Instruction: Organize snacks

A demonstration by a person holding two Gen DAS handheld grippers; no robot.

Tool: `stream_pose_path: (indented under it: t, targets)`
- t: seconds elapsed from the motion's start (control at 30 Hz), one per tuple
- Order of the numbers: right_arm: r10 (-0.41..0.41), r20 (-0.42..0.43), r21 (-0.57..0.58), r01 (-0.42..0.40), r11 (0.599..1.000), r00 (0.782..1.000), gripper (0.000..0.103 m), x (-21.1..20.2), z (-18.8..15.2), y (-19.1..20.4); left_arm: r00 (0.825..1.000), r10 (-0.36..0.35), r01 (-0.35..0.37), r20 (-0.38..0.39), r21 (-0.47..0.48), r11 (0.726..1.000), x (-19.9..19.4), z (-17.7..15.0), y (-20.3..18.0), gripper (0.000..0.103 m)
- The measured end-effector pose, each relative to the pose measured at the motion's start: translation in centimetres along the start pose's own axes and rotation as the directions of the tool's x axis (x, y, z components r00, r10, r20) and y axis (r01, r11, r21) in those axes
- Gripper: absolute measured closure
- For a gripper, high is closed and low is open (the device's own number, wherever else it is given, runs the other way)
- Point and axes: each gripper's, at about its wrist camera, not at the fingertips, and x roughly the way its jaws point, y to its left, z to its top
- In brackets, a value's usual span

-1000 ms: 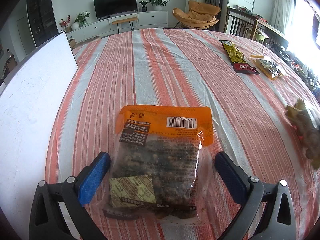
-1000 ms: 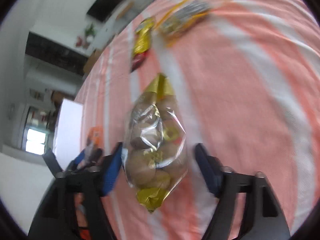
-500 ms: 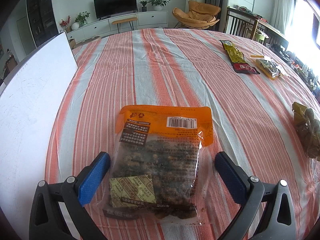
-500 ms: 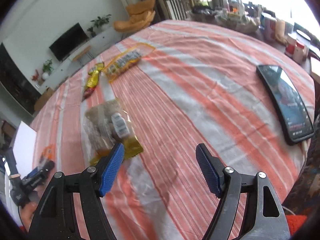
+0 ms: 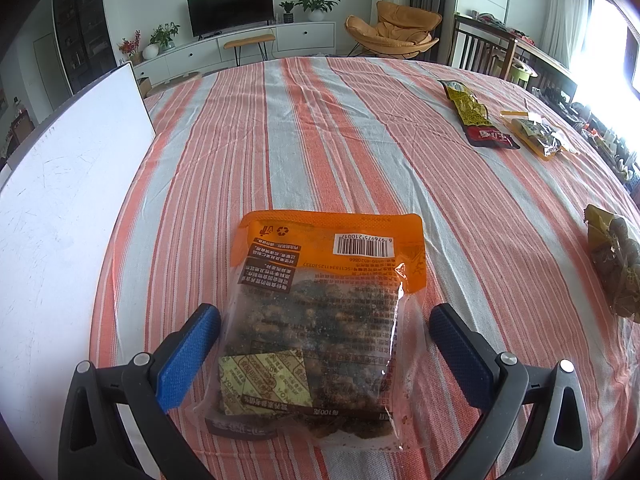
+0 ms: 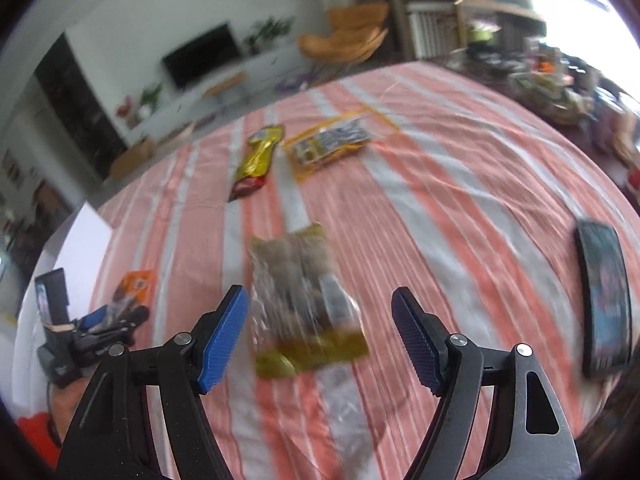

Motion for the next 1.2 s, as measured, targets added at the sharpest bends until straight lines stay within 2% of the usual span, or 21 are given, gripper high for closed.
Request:
stream_pose_path:
  t: [0.07,0.13,0.23,0.3,0.33,0.37,0.4,0.47,0.53,0.6,0.67,0.73,0.83,0.9,0.93,1.0,1.03,1.1,1.13,1.2]
  targets:
    - [0.014,-0.063,-0.037,-0.016,0.999,0.998,0.025,1.0,2.0,0.5,1.000,-0.001,0.001,-0.010,0.003,1.000,0.0,0.1,0.0,0.000]
    - [-0.002,-0.148,-0.090,-0.012,0.996,0.989,0.025,2.6,3.0,1.6,0.998,-0.018,0.019,-0.062,0.025,1.000,0.1,0.4,0.1,0.000]
    - [-0.134,-0.247,-0.230,0.076,0.970,0.960,0.026,5.3,2.5,4.0,0.989,-0.025,0.031,-0.143,0.040,0.999,0.2,0.9,0.3,0.000]
    - [-0.194,-0.263,-0.294,0.113,0.949,0.945,0.027,6.6,1.8,5.0,0.986,-0.028,0.037,-0.166,0.050,0.998,0.2,1.1,0.3,0.000]
    - [-0.222,-0.275,-0.316,0.130,0.940,0.935,0.028,7.4,1.4,5.3,0.986,-0.030,0.040,-0.166,0.053,0.998,0.0,1.1,0.4,0.007]
    - [-0.249,-0.281,-0.326,0.152,0.933,0.927,0.028,7.9,1.1,5.4,0.989,-0.034,0.042,-0.147,0.051,0.998,-0.4,1.0,0.5,0.026]
    - [-0.252,-0.271,-0.319,0.161,0.934,0.929,0.033,7.8,0.9,5.4,0.991,-0.039,0.045,-0.128,0.043,0.998,-0.9,1.0,0.8,0.031]
    - [-0.209,-0.267,-0.261,0.139,0.955,0.941,0.036,7.0,0.9,5.0,0.989,-0.074,0.076,-0.125,0.011,0.997,-1.2,0.8,1.5,0.036]
    - [-0.112,-0.271,-0.155,0.072,0.985,0.956,0.037,5.4,0.8,4.1,0.990,-0.086,0.085,-0.110,-0.017,0.996,-1.9,0.4,2.0,0.037]
    - [-0.052,-0.246,-0.089,0.031,0.996,0.968,0.037,3.7,0.8,3.6,0.986,-0.141,0.135,-0.084,-0.069,0.988,-3.2,0.0,2.3,0.038]
    - [0.008,-0.227,-0.038,-0.017,0.999,0.974,0.037,2.0,0.8,3.6,0.969,-0.242,0.233,-0.051,-0.131,0.964,-5.5,-0.4,2.5,0.038]
    - [0.075,-0.217,-0.004,-0.078,0.997,0.973,0.037,0.5,0.9,4.2,0.946,-0.325,0.321,-0.002,-0.154,0.935,-8.8,-0.4,2.9,0.037]
    - [0.142,-0.196,-0.036,-0.152,0.988,0.970,0.037,-1.7,1.4,7.7,0.928,-0.365,0.373,0.078,-0.147,0.916,-13.9,-0.1,4.8,0.037]
    - [0.191,-0.185,-0.072,-0.207,0.976,0.964,0.037,-2.9,1.9,11.0,0.930,-0.342,0.360,0.134,-0.146,0.922,-17.6,-0.2,7.6,0.037]
    - [0.240,-0.184,-0.103,-0.262,0.960,0.953,0.037,-3.7,2.0,13.8,0.936,-0.318,0.340,0.152,-0.150,0.928,-18.8,-0.4,9.1,0.037]
    - [0.316,-0.190,-0.144,-0.344,0.928,0.930,0.037,-4.7,1.8,18.1,0.955,-0.238,0.267,0.175,-0.170,0.948,-21.2,-1.2,12.8,0.037]
    - [0.359,-0.198,-0.164,-0.393,0.905,0.912,0.037,-5.1,1.6,20.6,0.966,-0.186,0.219,0.180,-0.189,0.957,-22.2,-1.8,14.7,0.037]
    - [0.451,-0.231,-0.194,-0.495,0.847,0.862,0.037,-5.8,0.8,25.9,0.983,-0.057,0.099,0.173,-0.240,0.966,-23.9,-3.4,19.0,0.036]
    - [0.495,-0.256,-0.206,-0.547,0.812,0.831,0.037,-5.9,0.3,28.8,0.987,0.000,0.044,0.162,-0.264,0.963,-24.4,-4.2,20.8,0.035]
    - [0.542,-0.300,-0.230,-0.611,0.758,0.785,0.035,-5.8,-1.0,33.5,0.988,0.102,-0.060,0.113,-0.326,0.944,-24.9,-6.2,24.5,0.026]
